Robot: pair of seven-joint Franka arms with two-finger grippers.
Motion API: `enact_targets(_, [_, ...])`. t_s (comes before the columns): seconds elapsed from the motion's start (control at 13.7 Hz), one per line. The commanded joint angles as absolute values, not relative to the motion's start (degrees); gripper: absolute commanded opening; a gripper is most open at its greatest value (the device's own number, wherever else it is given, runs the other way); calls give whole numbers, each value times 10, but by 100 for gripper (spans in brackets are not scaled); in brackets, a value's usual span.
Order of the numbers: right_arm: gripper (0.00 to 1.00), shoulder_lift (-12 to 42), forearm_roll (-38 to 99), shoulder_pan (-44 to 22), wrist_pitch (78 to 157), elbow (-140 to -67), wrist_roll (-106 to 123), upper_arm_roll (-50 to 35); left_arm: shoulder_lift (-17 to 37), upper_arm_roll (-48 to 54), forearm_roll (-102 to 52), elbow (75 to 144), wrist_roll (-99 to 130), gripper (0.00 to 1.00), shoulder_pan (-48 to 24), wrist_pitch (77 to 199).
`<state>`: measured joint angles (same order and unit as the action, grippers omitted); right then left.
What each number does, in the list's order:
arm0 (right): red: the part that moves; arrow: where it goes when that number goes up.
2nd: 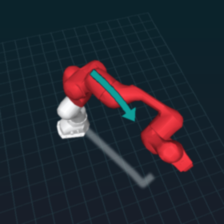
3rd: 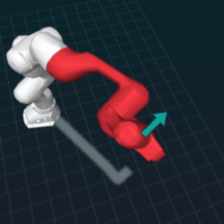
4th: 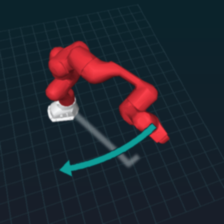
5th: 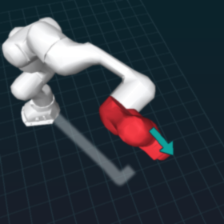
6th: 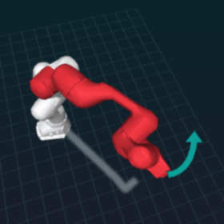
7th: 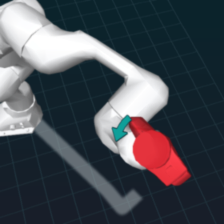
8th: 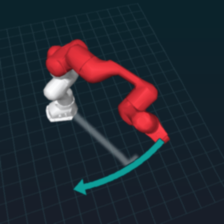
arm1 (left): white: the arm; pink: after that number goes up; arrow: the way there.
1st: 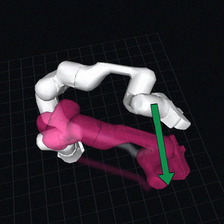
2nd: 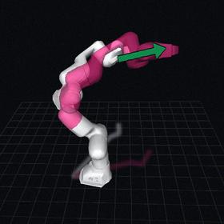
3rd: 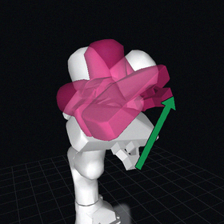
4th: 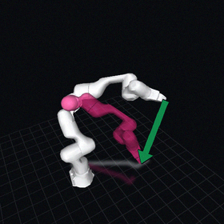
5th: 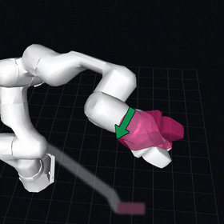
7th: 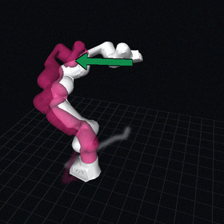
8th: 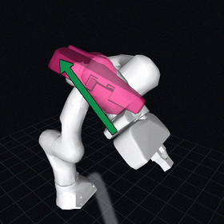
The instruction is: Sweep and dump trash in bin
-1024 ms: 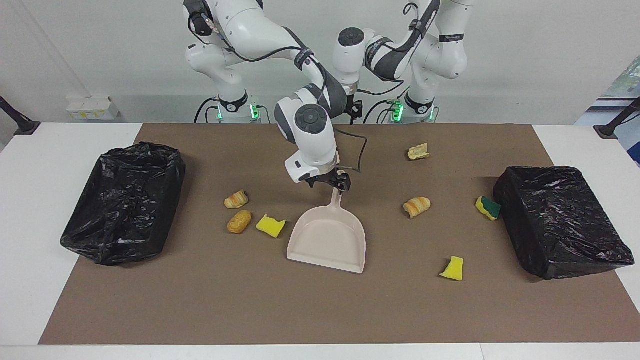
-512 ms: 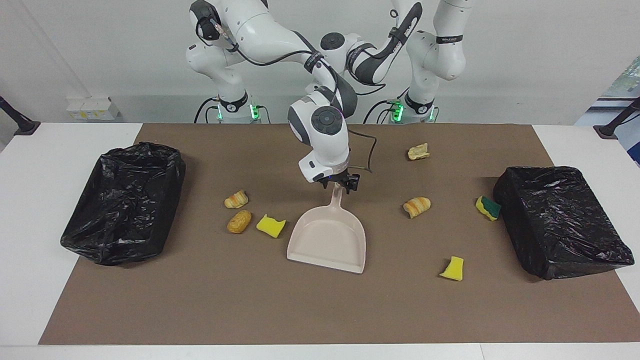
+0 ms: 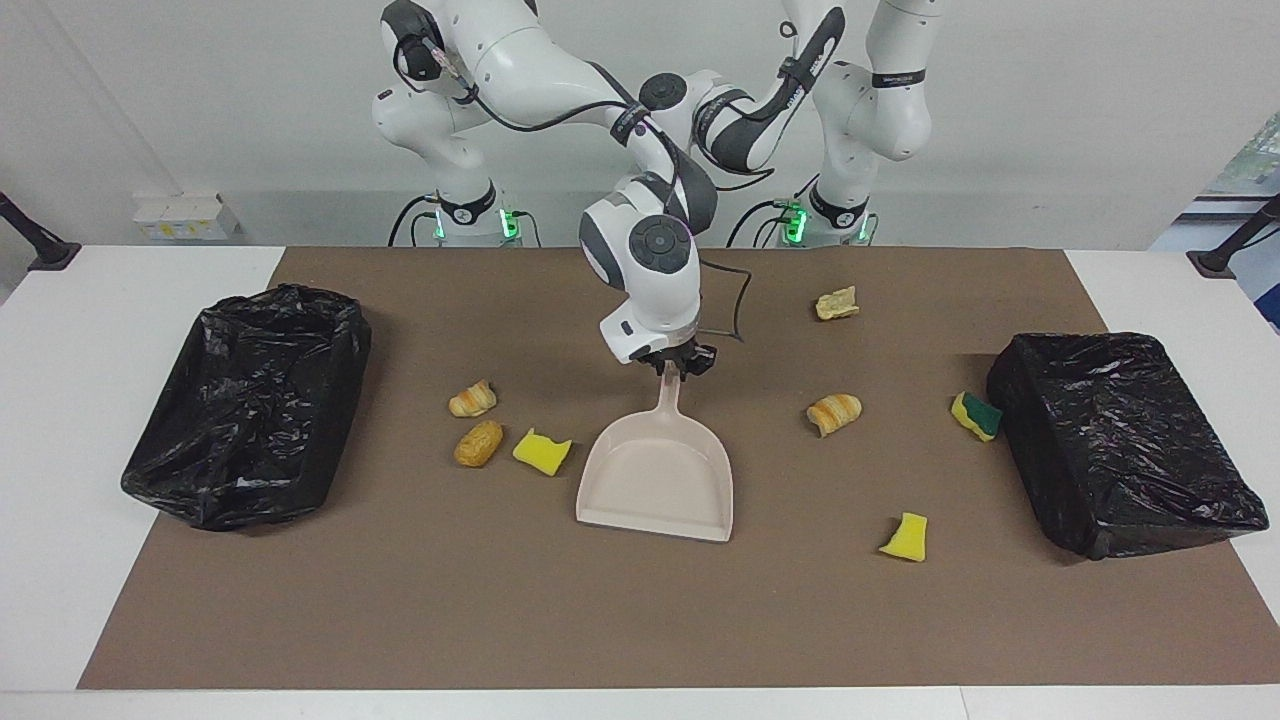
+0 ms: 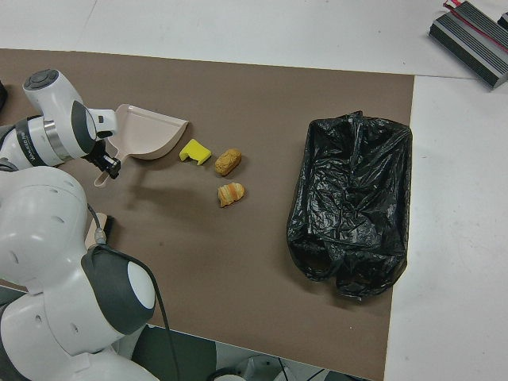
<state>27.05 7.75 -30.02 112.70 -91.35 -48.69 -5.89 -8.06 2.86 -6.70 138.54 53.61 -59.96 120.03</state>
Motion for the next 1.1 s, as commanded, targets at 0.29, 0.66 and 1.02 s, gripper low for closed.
enact_targets(0.29, [0, 247, 73, -277, 1115, -908, -380, -58, -204, 27, -4, 1382, 369, 0, -425, 1004])
enact_targets(0.66, [0, 219, 75, -241, 1070, -912, -137, -58, -166, 28, 106, 1363, 202, 0, -210, 1070])
enact_targets(1.02, [0, 204, 18, -226, 1010, -916, 51, -58, -78, 27, 213, 1289, 134, 0, -91, 1088])
